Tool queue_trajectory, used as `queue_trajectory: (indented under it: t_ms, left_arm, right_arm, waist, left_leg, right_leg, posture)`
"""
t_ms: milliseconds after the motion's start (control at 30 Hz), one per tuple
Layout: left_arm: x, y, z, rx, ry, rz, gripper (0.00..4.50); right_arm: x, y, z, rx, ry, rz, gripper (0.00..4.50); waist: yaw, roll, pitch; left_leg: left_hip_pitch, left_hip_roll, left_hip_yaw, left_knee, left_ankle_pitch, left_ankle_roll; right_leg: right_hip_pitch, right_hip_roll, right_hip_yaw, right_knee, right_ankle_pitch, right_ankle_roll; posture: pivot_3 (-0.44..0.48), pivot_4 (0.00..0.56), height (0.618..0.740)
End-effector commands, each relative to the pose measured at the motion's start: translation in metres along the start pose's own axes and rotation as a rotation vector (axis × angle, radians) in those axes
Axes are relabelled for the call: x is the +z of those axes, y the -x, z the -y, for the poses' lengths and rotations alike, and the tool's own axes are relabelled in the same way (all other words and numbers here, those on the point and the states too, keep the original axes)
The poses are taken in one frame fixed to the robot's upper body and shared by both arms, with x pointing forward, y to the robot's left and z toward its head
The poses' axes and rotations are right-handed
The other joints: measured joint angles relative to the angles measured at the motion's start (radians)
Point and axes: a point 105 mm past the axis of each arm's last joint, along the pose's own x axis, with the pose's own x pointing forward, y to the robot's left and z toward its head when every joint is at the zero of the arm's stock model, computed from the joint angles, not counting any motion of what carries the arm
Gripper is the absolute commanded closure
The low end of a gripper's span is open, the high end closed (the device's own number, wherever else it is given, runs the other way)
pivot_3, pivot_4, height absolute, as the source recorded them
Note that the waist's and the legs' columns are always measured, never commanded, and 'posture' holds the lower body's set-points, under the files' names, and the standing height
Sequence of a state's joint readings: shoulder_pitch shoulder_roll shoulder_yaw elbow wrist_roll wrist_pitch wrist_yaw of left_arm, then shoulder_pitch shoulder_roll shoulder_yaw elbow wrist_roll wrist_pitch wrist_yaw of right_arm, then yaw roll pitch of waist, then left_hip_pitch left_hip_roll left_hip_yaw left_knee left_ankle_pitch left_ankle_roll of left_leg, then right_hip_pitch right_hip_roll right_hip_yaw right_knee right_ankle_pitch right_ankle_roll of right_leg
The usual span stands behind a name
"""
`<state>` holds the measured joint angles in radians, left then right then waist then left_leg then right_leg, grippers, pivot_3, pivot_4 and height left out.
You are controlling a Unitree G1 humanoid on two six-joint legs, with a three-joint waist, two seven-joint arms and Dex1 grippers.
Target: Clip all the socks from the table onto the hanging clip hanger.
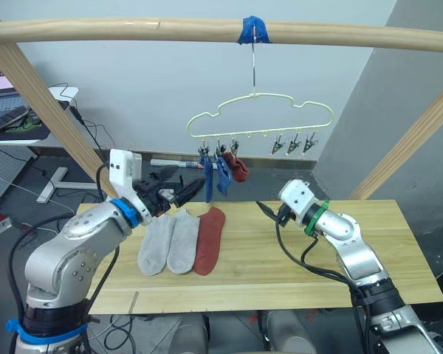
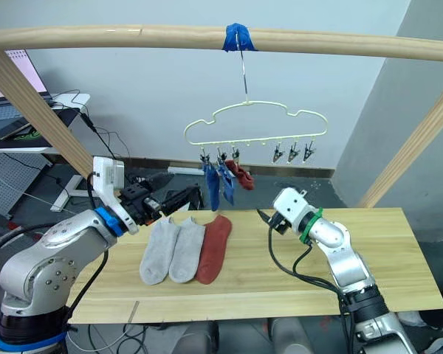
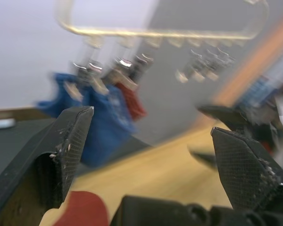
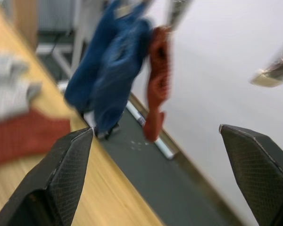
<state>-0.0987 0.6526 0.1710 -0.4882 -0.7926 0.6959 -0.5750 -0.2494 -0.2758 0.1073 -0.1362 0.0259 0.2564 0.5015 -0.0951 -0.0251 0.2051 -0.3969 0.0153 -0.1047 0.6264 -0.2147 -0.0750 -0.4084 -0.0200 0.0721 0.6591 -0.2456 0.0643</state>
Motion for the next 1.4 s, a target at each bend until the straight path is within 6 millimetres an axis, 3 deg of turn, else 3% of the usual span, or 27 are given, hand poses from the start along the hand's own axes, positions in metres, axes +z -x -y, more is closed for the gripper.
queue_trajectory:
  t_ms: [33,67,167,267,633,833,1400]
  left_arm:
    - [0.008,0.008,0.02,-0.125,-0.015,0.095,0.0]
    - [0.008,0.01,0.021,-0.125,-0.026,0.107,0.0]
    - [0.007,0.014,0.029,-0.175,-0.081,0.125,0.0]
    - [0.01,0.016,0.028,-0.159,-0.114,0.164,0.0]
    - [0.016,0.016,0.031,-0.162,-0.173,0.199,0.0]
    - [0.016,0.017,0.032,-0.154,-0.169,0.197,0.0]
    - [0.014,0.016,0.034,-0.157,-0.168,0.194,0.0]
  right_arm:
    - [0.033,0.01,0.013,-0.081,-0.105,0.074,0.03]
    - [0.038,0.011,0.014,-0.095,-0.118,0.082,0.03]
    - [0.045,0.006,0.01,-0.12,-0.121,0.097,0.61]
    - [0.053,-0.002,0.007,-0.16,-0.109,0.131,1.65]
    - [0.061,-0.024,0.021,-0.292,-0.147,0.149,1.65]
    - [0.058,-0.028,0.028,-0.333,-0.181,0.126,1.65]
    - [0.072,-0.035,0.03,-0.366,-0.194,0.167,1.65]
  waist:
    - [0.005,0.0,0.0]
    - [0.008,0.0,0.0]
    - [0.009,0.0,0.0]
    - [0.009,0.0,0.0]
    - [0.008,0.0,0.0]
    - [0.008,0.0,0.0]
    - [0.008,0.001,0.001]
  left_leg:
    - [-0.001,0.0,0.0,0.0,0.0,0.0]
    - [-0.003,0.0,0.0,0.0,0.0,0.0]
    - [-0.002,0.0,0.0,0.001,0.0,0.0]
    - [-0.001,0.0,0.0,0.001,0.0,0.0]
    - [-0.002,0.0,0.001,-0.001,0.0,0.0]
    - [-0.002,0.001,0.001,-0.001,0.0,0.0]
    - [-0.002,0.001,0.001,-0.002,0.0,0.0]
  right_leg:
    - [-0.001,0.0,0.0,0.0,-0.001,-0.002]
    - [-0.002,0.0,0.0,0.0,-0.001,-0.002]
    - [-0.002,0.0,0.0,0.0,-0.002,-0.004]
    - [-0.002,0.0,0.0,0.0,-0.002,-0.005]
    - [-0.003,0.0,0.0,-0.001,-0.003,-0.005]
    - [-0.003,0.0,0.0,-0.001,-0.003,-0.005]
    - [-0.003,0.0,0.0,-0.001,-0.003,-0.006]
  posture:
    - [-0.071,0.149,0.74]
    - [-0.073,0.153,0.74]
    - [-0.077,0.161,0.74]
    - [-0.077,0.161,0.74]
    - [-0.071,0.171,0.74]
    - [-0.058,0.178,0.74]
    - [-0.058,0.181,0.74]
